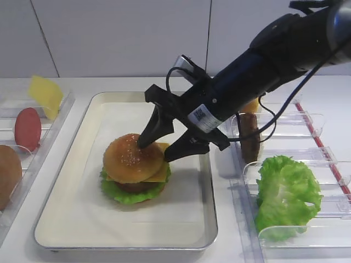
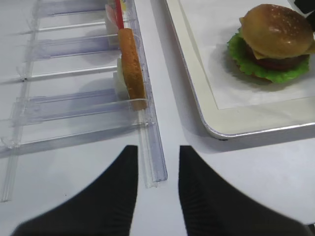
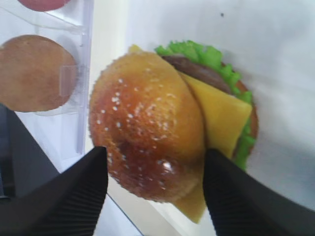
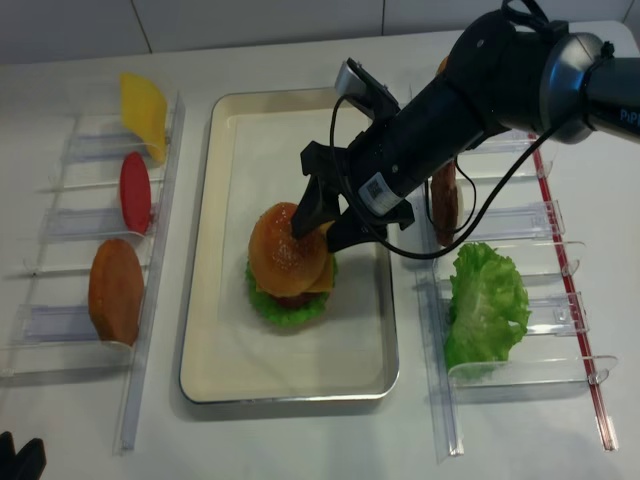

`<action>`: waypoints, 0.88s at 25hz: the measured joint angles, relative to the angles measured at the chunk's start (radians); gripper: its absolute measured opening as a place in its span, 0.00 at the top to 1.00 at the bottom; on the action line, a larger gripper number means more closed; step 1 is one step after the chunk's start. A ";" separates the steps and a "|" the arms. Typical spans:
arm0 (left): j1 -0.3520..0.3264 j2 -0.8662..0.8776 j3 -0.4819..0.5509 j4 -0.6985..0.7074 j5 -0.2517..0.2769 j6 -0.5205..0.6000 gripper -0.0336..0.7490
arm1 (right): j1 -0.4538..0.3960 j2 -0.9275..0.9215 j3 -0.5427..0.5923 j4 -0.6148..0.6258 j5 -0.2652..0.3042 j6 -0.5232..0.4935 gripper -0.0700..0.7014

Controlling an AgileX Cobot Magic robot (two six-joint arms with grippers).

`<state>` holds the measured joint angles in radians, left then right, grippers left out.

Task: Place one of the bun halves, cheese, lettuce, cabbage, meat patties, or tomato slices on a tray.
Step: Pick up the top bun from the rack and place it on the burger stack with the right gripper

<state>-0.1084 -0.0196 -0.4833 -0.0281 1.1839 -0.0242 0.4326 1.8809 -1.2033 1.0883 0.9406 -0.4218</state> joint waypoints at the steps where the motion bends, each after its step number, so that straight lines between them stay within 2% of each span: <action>1: 0.000 0.000 0.000 0.000 0.000 0.000 0.67 | 0.000 0.000 0.000 -0.021 0.000 0.010 0.36; 5: 0.000 0.000 0.000 0.000 0.000 0.000 0.67 | -0.044 0.000 -0.003 -0.073 0.053 0.034 0.36; 9: 0.000 0.000 0.000 0.000 0.000 0.000 0.67 | -0.122 -0.006 -0.052 -0.089 0.167 0.035 0.36; 12: 0.000 0.000 0.000 0.000 0.000 0.000 0.67 | -0.137 -0.026 -0.093 -0.093 0.228 0.039 0.36; 15: 0.000 0.000 0.000 0.000 0.000 0.000 0.67 | -0.137 -0.048 -0.126 -0.107 0.253 0.061 0.36; 22: 0.000 0.000 0.000 0.000 0.000 0.000 0.67 | -0.127 -0.117 -0.158 -0.213 0.261 0.143 0.36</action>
<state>-0.1084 -0.0196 -0.4833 -0.0281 1.1839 -0.0242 0.3060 1.7635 -1.3609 0.8755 1.2019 -0.2791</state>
